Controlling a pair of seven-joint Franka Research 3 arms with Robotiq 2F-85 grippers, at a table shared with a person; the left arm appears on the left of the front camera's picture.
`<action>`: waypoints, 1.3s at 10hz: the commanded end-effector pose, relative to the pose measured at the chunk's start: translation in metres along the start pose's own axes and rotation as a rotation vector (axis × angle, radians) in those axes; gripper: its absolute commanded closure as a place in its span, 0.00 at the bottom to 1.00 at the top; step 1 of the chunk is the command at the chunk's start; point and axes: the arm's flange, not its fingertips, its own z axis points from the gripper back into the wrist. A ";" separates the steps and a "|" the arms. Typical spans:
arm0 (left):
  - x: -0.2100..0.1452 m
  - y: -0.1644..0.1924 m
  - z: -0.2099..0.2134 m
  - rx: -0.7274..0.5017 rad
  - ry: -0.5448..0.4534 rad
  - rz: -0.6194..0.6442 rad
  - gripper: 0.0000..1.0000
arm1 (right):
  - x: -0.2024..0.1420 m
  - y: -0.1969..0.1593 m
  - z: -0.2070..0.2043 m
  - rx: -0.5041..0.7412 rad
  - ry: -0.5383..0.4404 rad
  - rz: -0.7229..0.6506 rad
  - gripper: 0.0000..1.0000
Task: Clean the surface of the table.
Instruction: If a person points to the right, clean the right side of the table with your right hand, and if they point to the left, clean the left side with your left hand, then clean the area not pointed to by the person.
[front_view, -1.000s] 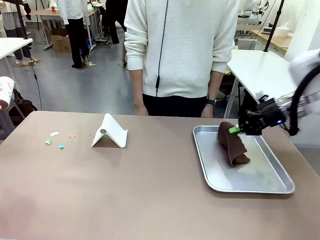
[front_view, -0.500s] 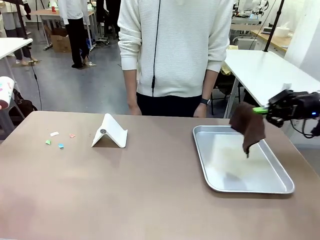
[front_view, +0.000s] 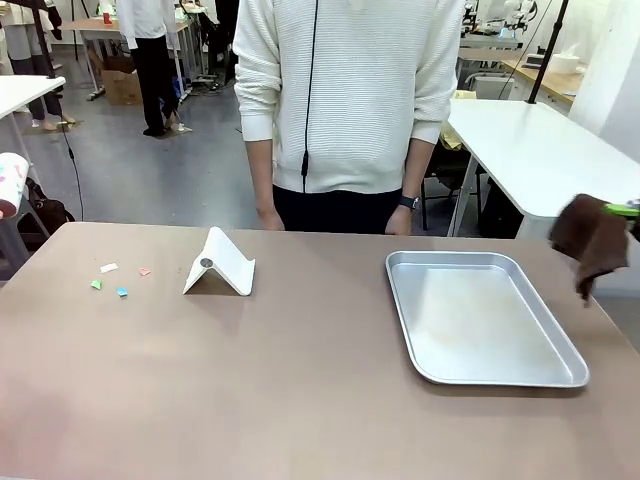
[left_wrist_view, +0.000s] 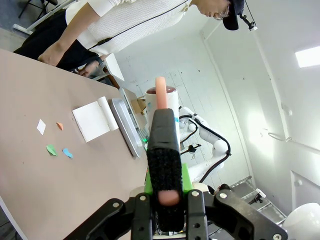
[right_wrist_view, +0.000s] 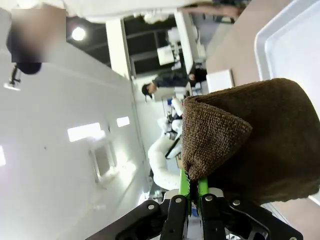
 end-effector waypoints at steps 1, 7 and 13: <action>0.000 -0.005 0.001 -0.018 -0.005 -0.012 0.78 | 0.021 -0.029 0.026 0.056 -0.082 -0.055 0.93; 0.000 -0.005 0.001 -0.018 -0.005 -0.012 0.78 | 0.027 -0.069 0.050 0.091 -0.192 -0.119 0.93; 0.000 -0.005 0.001 -0.018 -0.005 -0.012 0.78 | 0.027 -0.069 0.050 0.091 -0.192 -0.119 0.93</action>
